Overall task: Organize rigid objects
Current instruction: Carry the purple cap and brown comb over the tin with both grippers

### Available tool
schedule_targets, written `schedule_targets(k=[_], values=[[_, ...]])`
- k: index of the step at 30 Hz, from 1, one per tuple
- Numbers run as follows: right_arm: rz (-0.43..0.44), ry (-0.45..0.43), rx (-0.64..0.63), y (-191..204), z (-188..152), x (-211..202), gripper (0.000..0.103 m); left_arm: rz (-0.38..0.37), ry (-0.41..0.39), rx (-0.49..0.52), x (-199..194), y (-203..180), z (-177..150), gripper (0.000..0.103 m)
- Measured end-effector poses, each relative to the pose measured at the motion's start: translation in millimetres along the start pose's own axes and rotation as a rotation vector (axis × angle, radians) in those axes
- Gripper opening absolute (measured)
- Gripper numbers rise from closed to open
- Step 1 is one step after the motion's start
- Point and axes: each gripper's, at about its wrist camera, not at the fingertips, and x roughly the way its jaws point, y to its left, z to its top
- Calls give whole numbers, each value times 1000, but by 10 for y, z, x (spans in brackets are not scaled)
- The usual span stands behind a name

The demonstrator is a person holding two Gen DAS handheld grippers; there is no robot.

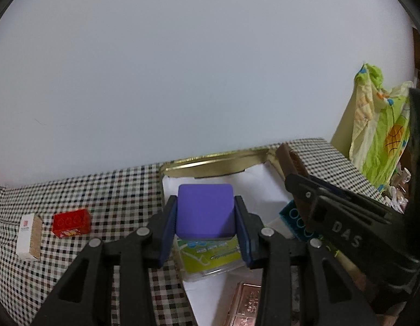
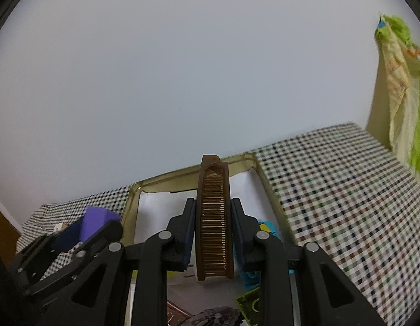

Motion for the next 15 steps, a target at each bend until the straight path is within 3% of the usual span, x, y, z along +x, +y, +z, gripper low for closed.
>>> schedule_targets(k=[15], values=[[-9, 87, 24, -21, -27, 161, 28, 51, 124, 38, 335, -80, 50, 39]])
